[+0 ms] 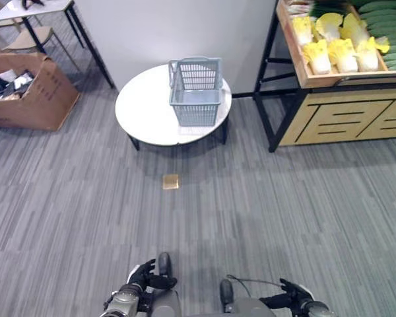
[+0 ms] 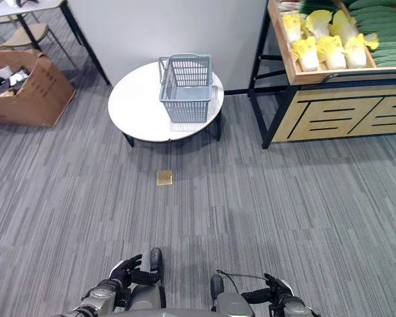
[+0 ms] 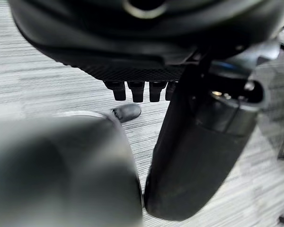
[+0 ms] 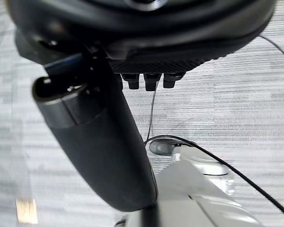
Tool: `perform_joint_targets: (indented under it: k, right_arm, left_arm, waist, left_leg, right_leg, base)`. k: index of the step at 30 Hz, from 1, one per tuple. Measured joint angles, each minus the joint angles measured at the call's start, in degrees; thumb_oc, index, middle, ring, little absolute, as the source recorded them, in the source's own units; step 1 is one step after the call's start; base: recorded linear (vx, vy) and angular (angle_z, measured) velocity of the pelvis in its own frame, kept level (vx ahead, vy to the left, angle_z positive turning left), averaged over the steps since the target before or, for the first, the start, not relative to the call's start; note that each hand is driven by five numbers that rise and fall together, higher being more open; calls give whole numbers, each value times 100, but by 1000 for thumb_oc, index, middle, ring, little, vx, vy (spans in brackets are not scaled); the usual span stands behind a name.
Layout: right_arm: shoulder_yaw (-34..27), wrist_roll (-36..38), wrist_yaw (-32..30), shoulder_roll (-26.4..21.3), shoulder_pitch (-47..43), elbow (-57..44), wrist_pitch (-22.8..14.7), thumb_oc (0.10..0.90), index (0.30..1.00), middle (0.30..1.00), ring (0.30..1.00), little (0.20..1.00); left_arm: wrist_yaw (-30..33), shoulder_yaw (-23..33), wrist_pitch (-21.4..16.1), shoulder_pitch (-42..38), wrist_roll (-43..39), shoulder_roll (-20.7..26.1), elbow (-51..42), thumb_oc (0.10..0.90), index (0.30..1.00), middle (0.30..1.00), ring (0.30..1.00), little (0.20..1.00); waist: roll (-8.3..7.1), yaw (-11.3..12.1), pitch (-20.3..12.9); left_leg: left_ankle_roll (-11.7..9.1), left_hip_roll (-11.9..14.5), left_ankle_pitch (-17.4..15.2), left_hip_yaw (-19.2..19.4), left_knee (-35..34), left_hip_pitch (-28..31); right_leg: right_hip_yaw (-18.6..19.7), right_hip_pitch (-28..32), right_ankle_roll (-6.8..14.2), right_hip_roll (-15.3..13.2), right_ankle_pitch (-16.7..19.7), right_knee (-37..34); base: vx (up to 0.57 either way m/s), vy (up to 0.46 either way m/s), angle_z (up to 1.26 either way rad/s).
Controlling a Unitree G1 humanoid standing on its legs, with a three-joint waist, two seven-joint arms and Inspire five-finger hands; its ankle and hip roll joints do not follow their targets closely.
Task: Get the vegetables into the basket
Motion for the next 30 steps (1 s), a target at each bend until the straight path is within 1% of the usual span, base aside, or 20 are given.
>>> perform_joint_targets:
  k: [1,2,3,5,6,7,8,10,11,12,13,17,19,21,24,25,26,27,28,30]
  right_arm:
    - [2,-3,4,-60,88,0,3,900,1000,1000,1000,1000]
    - [22,-33,19,-107,177,38,43,900,1000,1000,1000,1000]
    - [98,-68,22,-55,166,8,94,900,1000,1000,1000,1000]
    - [124,-63,11,-7,197,-231,84,900,1000,1000,1000,1000]
    - [126,-73,2,40,267,-319,90,900,1000,1000,1000,1000]
    - [157,-74,-4,26,245,-302,113,900,1000,1000,1000,1000]
    - [138,-73,-9,7,251,-314,110,900,1000,1000,1000,1000]
    - [127,-118,-28,-23,193,-340,116,900,1000,1000,1000,1000]
    - [137,-186,-11,-52,143,-427,118,900,1000,1000,1000,1000]
    - [215,-191,-9,-41,141,-493,100,900,1000,1000,1000,1000]
    - [293,-215,32,52,138,-546,109,900,1000,1000,1000,1000]
    - [345,-231,82,197,36,-445,138,900,1000,1000,1000,1000]
    - [318,-229,108,211,114,-440,137,900,1000,1000,1000,1000]
    - [316,-231,126,223,191,-438,139,900,1000,1000,1000,1000]
    - [322,-440,121,126,148,-335,166,900,1000,1000,1000,1000]
    - [324,-435,117,47,184,-282,141,900,1000,1000,1000,1000]
    - [320,-430,110,-23,142,-281,117,900,1000,1000,1000,1000]
    - [320,-390,95,-132,117,-391,101,900,1000,1000,1000,1000]
    - [321,-389,93,-183,58,-429,100,900,1000,1000,1000,1000]
    - [326,-374,81,-155,-45,-422,85,900,1000,1000,1000,1000]
  left_arm:
    - [-8,-2,12,20,35,-52,21,900,1000,1000,1000,1000]
    - [-23,-47,18,21,63,-97,78,900,1000,1000,1000,1000]
    - [8,-109,39,-37,160,-47,88,900,1000,1000,1000,1000]
    - [5,-161,41,-35,182,59,78,900,1000,1000,1000,1000]
    - [9,-344,53,-36,205,134,-1,900,1000,1000,1000,1000]
    - [6,-465,59,-25,206,149,-33,900,1000,1000,1000,1000]
    - [-8,-520,47,-23,208,132,-42,900,1000,1000,1000,1000]
    - [-6,-496,40,-89,206,133,-56,900,1000,1000,1000,1000]
    - [6,-466,87,-146,206,178,7,900,1000,1000,1000,1000]
    - [-1,-403,122,-133,207,223,37,900,1000,1000,1000,1000]
    - [0,-225,134,-127,206,278,103,900,1000,1000,1000,1000]
    - [-12,-71,152,-82,216,316,352,900,1000,1000,1000,1000]
    - [-19,-29,161,214,277,266,383,900,1000,1000,1000,1000]
    - [-19,-29,153,307,274,193,341,900,1000,1000,1000,1000]
    - [-15,16,130,276,273,132,348,900,1000,1000,1000,1000]
    - [-23,21,99,244,249,165,330,900,1000,1000,1000,1000]
    - [-12,24,80,222,247,149,320,900,1000,1000,1000,1000]
    - [-13,27,63,119,246,118,243,900,1000,1000,1000,1000]
    - [-26,26,41,20,237,100,219,900,1000,1000,1000,1000]
    - [-47,29,1,-137,130,84,148,900,1000,1000,1000,1000]
  waist:
    - [66,-25,-49]
    - [141,-60,-105]
    - [49,-71,-63]
    - [-4,-157,-63]
    - [-273,-252,-85]
    - [-288,-247,-37]
    - [-217,-272,-12]
    - [-126,-245,100]
    - [-59,-250,250]
    - [-45,-292,274]
    - [-100,-312,319]
    - [-227,-446,284]
    - [-203,-584,263]
    - [-176,-592,243]
    - [-138,-510,162]
    - [-202,-506,96]
    - [-191,-482,92]
    - [-214,-518,95]
    - [-237,-507,110]
    - [-382,-406,201]
  left_leg:
    - [69,-92,-34,67,15,86]
    - [279,-167,-190,89,3,265]
    - [435,-339,-430,323,6,483]
    - [701,-493,-482,506,73,583]
    - [1016,-936,-809,518,209,738]
    - [1107,-1091,-908,543,223,868]
    - [1124,-1131,-944,521,214,965]
    - [1303,-1177,-1148,431,141,1199]
    - [1324,-1136,-1261,417,137,1360]
    - [1235,-1123,-1264,377,131,1429]
    - [1081,-1159,-1414,262,61,1656]
    - [864,-1207,-1877,3,89,2029]
    - [749,-1126,-2174,-222,93,2477]
    - [677,-1005,-2205,-225,477,2591]
    - [167,-717,-1888,-249,1873,2116]
    - [-248,-665,-1579,-298,3021,1663]
    - [-343,-662,-1484,-373,3429,1462]
    - [-646,-693,-963,-615,4415,926]
    - [-699,-717,-690,-651,5006,516]
    - [-528,-720,-574,-620,5450,-26]
  right_leg:
    - [31,3,117,-37,-80,108]
    - [67,1,212,-89,-306,382]
    - [17,-713,419,-235,-619,2025]
    - [-208,-1669,423,-491,-535,3942]
    - [-174,-2148,612,-1041,57,4895]
    - [-150,-2298,579,-1156,376,5282]
    - [-118,-2339,602,-1238,424,5442]
    - [-147,-2426,480,-1085,125,5446]
    - [-424,-2502,403,-936,-265,5055]
    - [-714,-2529,431,-880,-322,4446]
    - [-990,-2692,525,-685,-289,3373]
    - [-703,-2740,688,-414,170,1235]
    - [-758,-2666,545,-445,579,1173]
    - [-914,-2492,326,-387,978,1404]
    - [-1012,-1925,173,-205,883,1004]
    - [-1001,-1658,-110,-186,928,834]
    - [-941,-1546,-229,-147,896,803]
    - [-928,-1446,-403,-134,800,757]
    - [-912,-1359,-519,-136,714,749]
    - [-836,-1029,-644,-150,555,635]
  base:
    - [421,358,-37]
    - [279,315,-57]
    - [255,356,-69]
    - [277,372,-29]
    - [340,307,12]
    - [361,246,17]
    - [348,197,5]
    - [383,118,-1]
    - [523,15,7]
    - [569,-49,39]
    - [599,-88,65]
    - [442,-129,44]
    - [329,-167,56]
    - [295,-171,36]
    - [216,-177,8]
    - [199,-192,-9]
    - [272,-256,-12]
    - [212,-188,-12]
    - [216,-165,-6]
    - [236,-104,-11]
